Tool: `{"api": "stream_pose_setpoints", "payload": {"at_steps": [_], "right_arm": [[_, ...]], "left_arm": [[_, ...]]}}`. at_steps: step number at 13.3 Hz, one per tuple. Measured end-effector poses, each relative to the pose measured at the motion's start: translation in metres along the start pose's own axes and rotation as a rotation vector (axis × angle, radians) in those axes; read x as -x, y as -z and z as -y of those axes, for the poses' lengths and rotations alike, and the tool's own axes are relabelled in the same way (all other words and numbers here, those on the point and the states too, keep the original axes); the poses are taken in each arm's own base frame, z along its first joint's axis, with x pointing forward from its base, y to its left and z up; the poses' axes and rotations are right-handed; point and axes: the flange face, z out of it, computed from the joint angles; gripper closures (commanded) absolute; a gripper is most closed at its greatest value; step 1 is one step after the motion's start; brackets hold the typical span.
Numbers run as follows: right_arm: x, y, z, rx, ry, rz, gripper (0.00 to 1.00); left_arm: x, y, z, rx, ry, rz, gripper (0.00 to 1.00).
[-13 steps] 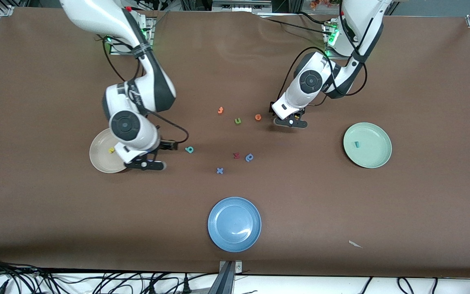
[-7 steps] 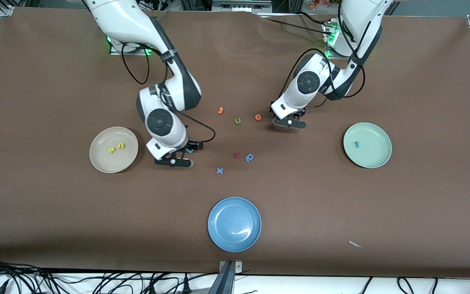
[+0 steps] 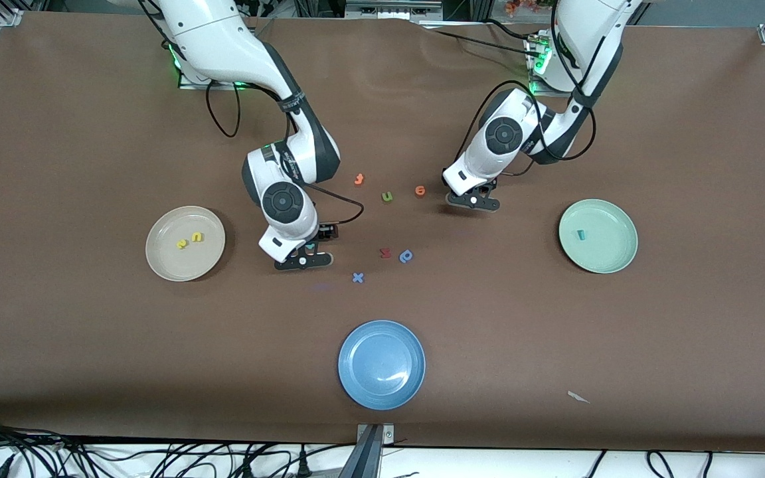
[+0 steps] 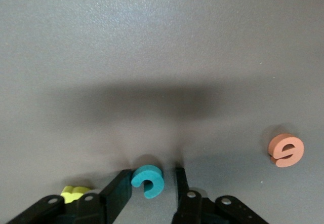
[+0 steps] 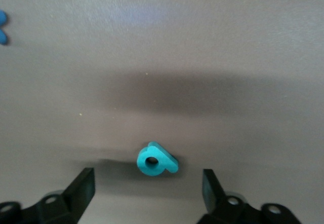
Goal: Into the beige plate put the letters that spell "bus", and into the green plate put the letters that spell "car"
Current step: 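Grasp the cyan a with the right gripper while the left grasps cyan c, then carry the cyan c into the green plate and open the left gripper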
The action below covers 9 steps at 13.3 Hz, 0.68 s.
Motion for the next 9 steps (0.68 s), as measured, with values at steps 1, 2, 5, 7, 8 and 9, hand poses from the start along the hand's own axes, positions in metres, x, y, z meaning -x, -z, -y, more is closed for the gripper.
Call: {"api": "stream_pose_setpoints", "payload": {"at_steps": [1,2,5,7,8,9], "right_arm": [[0.000,-0.002,0.000,0.000,0.018,-0.003,0.29],[-0.001,-0.001,0.000,-0.002,0.031,-0.011,0.31],[-0.001,-0.003,0.001,-0.007,0.085,-0.040,0.31],[-0.001,-0.008,-0.001,-0.007,0.095,-0.054,0.31],[0.000,-0.010,-0.001,-0.007,0.099,-0.056,0.32],[0.001,-0.010,-0.001,-0.007,0.104,-0.059,0.36]], "left_arm": [[0.000,0.001,-0.001,0.001,-0.002,-0.003,0.85],[0.000,0.001,-0.001,0.001,-0.002,-0.003,0.89],[-0.001,0.002,0.000,0.002,0.000,-0.004,0.94],[-0.010,0.011,0.010,0.000,0.023,-0.008,0.94],[-0.018,0.024,0.021,-0.003,0.038,-0.015,0.94],[-0.027,0.043,0.034,-0.007,0.045,-0.026,0.94]]}}
